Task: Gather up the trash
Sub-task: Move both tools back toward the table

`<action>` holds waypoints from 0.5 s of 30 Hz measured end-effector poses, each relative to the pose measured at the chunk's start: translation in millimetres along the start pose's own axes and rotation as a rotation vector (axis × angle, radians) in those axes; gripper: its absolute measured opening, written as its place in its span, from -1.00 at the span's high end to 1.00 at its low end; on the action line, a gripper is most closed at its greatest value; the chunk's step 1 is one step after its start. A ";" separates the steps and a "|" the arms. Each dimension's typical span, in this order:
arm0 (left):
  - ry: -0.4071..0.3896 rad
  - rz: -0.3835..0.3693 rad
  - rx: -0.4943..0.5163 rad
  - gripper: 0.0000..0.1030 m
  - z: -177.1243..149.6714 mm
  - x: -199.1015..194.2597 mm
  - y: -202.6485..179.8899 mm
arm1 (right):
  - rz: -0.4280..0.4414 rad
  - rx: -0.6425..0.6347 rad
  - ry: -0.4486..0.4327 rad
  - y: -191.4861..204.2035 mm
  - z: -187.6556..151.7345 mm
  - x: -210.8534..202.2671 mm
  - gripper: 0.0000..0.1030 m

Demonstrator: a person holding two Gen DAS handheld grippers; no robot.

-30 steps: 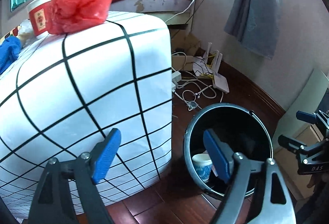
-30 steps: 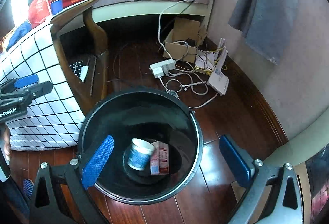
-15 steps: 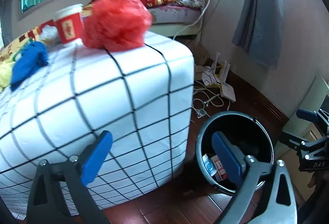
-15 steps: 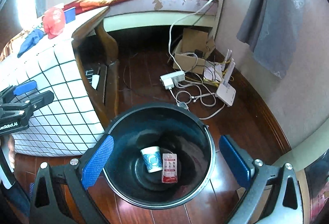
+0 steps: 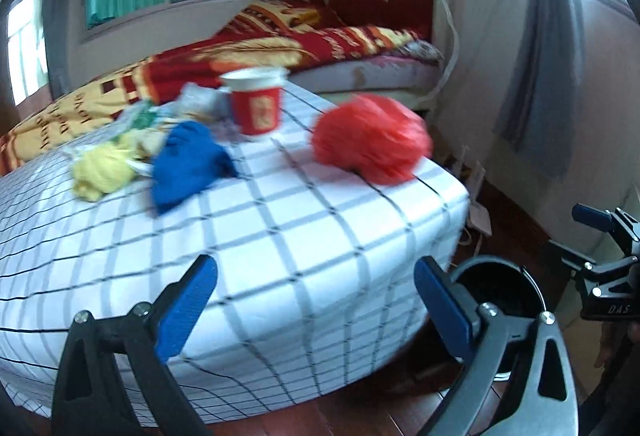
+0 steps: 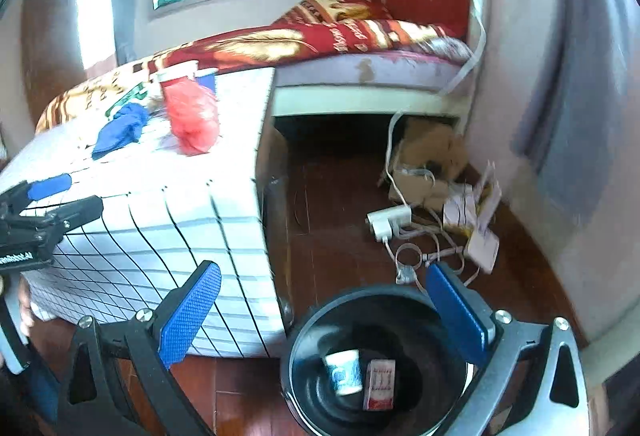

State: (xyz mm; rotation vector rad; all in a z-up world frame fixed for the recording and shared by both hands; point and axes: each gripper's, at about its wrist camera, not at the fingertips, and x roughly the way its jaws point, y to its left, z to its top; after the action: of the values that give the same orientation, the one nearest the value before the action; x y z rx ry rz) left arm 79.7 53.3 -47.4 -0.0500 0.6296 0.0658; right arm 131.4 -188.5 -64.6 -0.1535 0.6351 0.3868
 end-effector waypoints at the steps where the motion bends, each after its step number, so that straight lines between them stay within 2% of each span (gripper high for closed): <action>1: -0.003 0.008 -0.010 -0.93 1.4 -0.8 7.5 | 0.004 -0.006 -0.003 6.7 6.5 2.2 -1.00; 9: -0.037 0.089 -0.082 -0.91 15.4 2.0 59.8 | 0.090 -0.082 -0.062 67.2 70.8 31.0 -1.00; 15: -0.060 0.098 -0.108 -0.91 23.2 2.6 71.9 | 0.128 -0.104 -0.061 87.8 80.8 40.4 -1.00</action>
State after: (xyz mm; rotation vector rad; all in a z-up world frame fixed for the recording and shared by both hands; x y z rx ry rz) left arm 90.0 126.6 -32.2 -0.1214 0.5675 0.1951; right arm 170.6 -74.9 -26.6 -0.1996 0.5663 0.5464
